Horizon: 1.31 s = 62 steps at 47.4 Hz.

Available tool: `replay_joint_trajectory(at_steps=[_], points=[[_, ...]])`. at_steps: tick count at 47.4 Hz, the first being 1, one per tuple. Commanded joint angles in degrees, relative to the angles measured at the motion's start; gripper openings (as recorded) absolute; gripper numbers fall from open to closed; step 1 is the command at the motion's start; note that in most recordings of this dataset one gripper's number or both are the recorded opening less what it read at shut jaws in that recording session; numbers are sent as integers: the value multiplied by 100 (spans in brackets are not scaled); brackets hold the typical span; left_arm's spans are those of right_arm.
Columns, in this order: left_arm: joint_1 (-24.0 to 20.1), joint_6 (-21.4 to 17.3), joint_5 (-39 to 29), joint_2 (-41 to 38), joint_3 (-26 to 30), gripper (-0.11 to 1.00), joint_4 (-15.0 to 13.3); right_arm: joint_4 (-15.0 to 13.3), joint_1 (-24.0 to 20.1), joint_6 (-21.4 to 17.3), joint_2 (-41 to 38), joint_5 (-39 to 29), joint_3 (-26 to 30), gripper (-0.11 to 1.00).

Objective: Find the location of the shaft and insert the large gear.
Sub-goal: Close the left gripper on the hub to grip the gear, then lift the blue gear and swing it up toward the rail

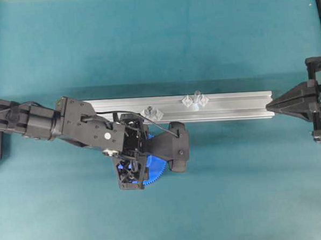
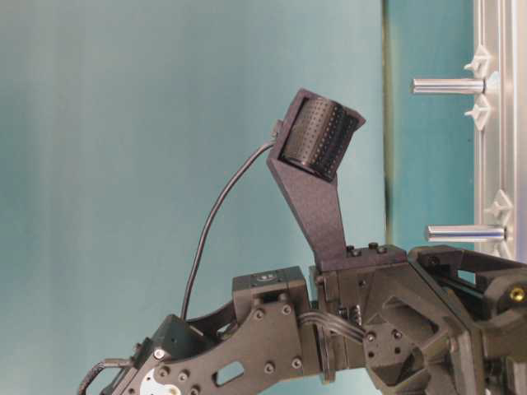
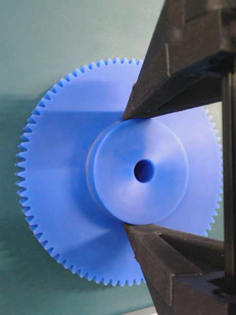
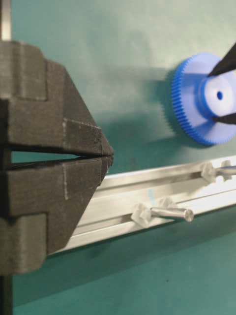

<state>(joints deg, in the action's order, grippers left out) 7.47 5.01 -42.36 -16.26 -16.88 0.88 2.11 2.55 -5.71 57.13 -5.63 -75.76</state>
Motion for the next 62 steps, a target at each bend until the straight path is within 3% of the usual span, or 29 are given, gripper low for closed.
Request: replay_joint_trajectory(at_steps=[1,44,62], points=[[-18,18,-18,44,-9,70,18,9,9,-62,-26,26,62,2],[-18,-35,-18,193,53,70,18,18,0,-62,26,26,44,2],[-18,-44,-334,343,352,70,26,18,9,-70,132,26,18,2]])
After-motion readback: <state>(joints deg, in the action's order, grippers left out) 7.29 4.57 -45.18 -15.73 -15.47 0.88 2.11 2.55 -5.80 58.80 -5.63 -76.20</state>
